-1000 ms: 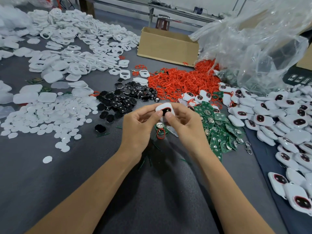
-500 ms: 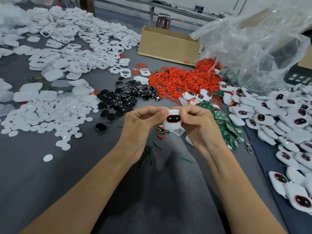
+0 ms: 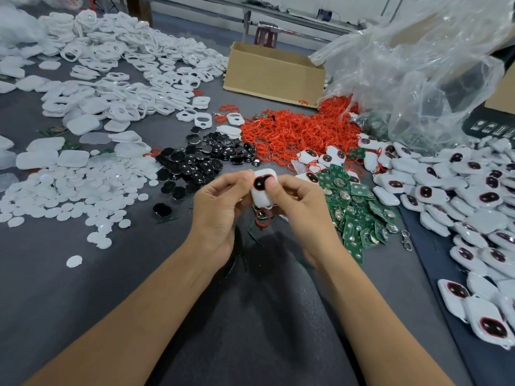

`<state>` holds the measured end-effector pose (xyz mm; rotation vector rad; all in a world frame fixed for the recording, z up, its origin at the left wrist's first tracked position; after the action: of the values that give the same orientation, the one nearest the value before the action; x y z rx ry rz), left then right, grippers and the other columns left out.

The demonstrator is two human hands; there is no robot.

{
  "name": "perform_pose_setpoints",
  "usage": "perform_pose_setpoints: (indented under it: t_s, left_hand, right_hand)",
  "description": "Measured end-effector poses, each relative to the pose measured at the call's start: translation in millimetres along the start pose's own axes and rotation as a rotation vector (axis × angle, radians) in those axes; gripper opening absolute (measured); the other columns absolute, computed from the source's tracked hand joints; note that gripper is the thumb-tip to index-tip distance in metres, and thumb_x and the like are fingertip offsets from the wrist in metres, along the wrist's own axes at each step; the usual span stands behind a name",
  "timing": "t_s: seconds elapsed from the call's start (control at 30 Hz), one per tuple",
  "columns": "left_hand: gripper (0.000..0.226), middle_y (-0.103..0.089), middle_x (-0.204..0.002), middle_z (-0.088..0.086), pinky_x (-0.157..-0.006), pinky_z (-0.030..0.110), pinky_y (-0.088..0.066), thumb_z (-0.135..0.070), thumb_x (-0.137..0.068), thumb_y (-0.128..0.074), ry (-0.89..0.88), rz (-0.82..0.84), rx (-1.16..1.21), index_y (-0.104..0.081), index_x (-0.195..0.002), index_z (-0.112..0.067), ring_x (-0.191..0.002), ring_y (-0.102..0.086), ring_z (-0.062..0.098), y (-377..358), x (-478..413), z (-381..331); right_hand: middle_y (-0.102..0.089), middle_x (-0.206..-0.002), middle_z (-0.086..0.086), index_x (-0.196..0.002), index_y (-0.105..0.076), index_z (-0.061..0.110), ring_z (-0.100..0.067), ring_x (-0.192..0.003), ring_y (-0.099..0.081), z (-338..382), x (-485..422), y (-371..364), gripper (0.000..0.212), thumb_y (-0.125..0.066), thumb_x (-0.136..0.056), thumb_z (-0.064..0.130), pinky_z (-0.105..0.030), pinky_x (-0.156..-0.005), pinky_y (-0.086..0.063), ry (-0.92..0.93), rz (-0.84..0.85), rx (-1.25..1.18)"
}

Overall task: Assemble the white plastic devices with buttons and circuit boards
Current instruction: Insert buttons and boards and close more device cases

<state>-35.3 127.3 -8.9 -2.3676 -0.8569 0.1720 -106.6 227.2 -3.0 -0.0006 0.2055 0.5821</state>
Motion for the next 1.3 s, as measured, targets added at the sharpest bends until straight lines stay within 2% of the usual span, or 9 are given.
perform_pose_setpoints:
  t_s: [0.13, 0.3, 0.37, 0.5, 0.6, 0.7, 0.97, 1.17, 1.3]
  left_hand:
    - [0.01, -0.072, -0.077, -0.002, -0.07, 0.02, -0.054, -0.004, -0.088, -0.061, -0.058, -0.02, -0.058, -0.069, -0.09, -0.009, -0.071, -0.065, 0.009, 3, -2, -2]
    - [0.019, -0.072, -0.091, 0.0, -0.082, 0.034, -0.056, -0.01, -0.086, -0.069, -0.272, 0.083, -0.444, -0.074, -0.101, -0.021, -0.084, -0.066, 0.017, 4, -4, -2]
    - [0.017, -0.073, -0.096, 0.007, -0.085, 0.04, -0.056, -0.01, -0.086, -0.069, -0.294, 0.123, -0.506, -0.075, -0.098, -0.02, -0.09, -0.068, 0.028, 4, -4, -2]
    - [0.013, -0.074, -0.09, 0.009, -0.083, 0.035, -0.057, -0.002, -0.089, -0.063, -0.261, 0.17, -0.415, -0.072, -0.094, -0.011, -0.084, -0.069, 0.022, 3, -4, -3]
    - [0.013, -0.073, -0.095, 0.015, -0.091, 0.043, -0.054, 0.0, -0.088, -0.063, -0.294, 0.229, -0.404, -0.071, -0.095, -0.008, -0.092, -0.068, 0.033, 1, -1, -3]
    - [0.012, -0.072, -0.095, 0.019, -0.091, 0.052, -0.053, 0.002, -0.086, -0.065, -0.332, 0.259, -0.38, -0.071, -0.093, -0.006, -0.096, -0.065, 0.042, 0, 1, -4]
    - [0.012, -0.073, -0.089, 0.013, -0.072, 0.033, -0.057, -0.001, -0.085, -0.066, -0.349, 0.306, -0.3, -0.072, -0.088, -0.011, -0.085, -0.068, 0.029, -1, 6, -5]
    - [0.013, -0.073, -0.095, 0.011, -0.079, 0.034, -0.057, -0.008, -0.086, -0.065, -0.38, 0.3, -0.292, -0.072, -0.096, -0.012, -0.091, -0.069, 0.03, -1, 5, -2]
    - [0.032, -0.074, -0.103, 0.006, -0.079, 0.023, -0.054, -0.013, -0.08, -0.069, -0.143, 0.254, -0.065, -0.064, -0.111, -0.013, -0.094, -0.069, 0.016, 1, -1, 5]
  right_hand:
    - [-0.069, -0.074, -0.003, -0.096, -0.071, 0.006, -0.007, -0.061, -0.061, 4, 0, 1, 0.011, -0.064, -0.088, 0.008, -0.029, -0.058, -0.05, 0.025, -0.003, 0.143]
    - [-0.064, -0.061, -0.007, -0.082, -0.076, 0.019, -0.015, -0.053, -0.043, 5, -2, 13, 0.008, -0.078, -0.074, 0.017, -0.031, -0.054, -0.036, 0.209, -0.073, 0.525]
    - [-0.066, -0.063, -0.005, -0.08, -0.075, 0.024, -0.017, -0.054, -0.045, 9, -1, 15, 0.01, -0.079, -0.073, 0.018, -0.032, -0.055, -0.037, 0.254, -0.055, 0.506]
    - [-0.066, -0.068, -0.01, -0.078, -0.069, 0.039, -0.023, -0.058, -0.047, 15, -3, 18, 0.024, -0.076, -0.075, 0.017, -0.039, -0.057, -0.04, 0.277, -0.066, 0.348]
    - [-0.07, -0.075, -0.014, -0.081, -0.072, 0.027, -0.04, -0.07, -0.058, 15, -3, 19, 0.014, -0.075, -0.077, 0.014, -0.05, -0.065, -0.048, 0.29, -0.042, 0.282]
    - [-0.07, -0.076, -0.004, -0.08, -0.071, 0.019, -0.035, -0.072, -0.06, 16, -1, 19, 0.006, -0.073, -0.078, 0.014, -0.046, -0.065, -0.048, 0.322, -0.022, 0.266]
    - [-0.06, -0.064, 0.007, -0.073, -0.066, 0.021, -0.005, -0.056, -0.038, 19, 2, 17, 0.006, -0.069, -0.076, 0.016, -0.021, -0.055, -0.031, 0.337, -0.042, 0.271]
    - [-0.067, -0.073, 0.01, -0.079, -0.071, 0.025, -0.007, -0.065, -0.053, 23, 11, 10, 0.016, -0.071, -0.079, 0.009, -0.02, -0.06, -0.038, 0.49, -0.233, 0.33]
    - [-0.071, -0.093, -0.006, -0.086, -0.076, 0.006, -0.013, -0.085, -0.065, 22, 13, 4, 0.011, -0.074, -0.078, -0.001, -0.023, -0.078, -0.049, 0.652, -0.316, 0.49]
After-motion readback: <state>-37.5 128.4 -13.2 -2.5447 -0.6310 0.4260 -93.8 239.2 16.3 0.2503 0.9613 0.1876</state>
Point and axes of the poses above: each hand's wrist, its own x-axis away from the middle knuckle, its own y-axis out of the back of the hand, z = x × y, the point moved 2 cm from there along -x, towards the middle knuckle
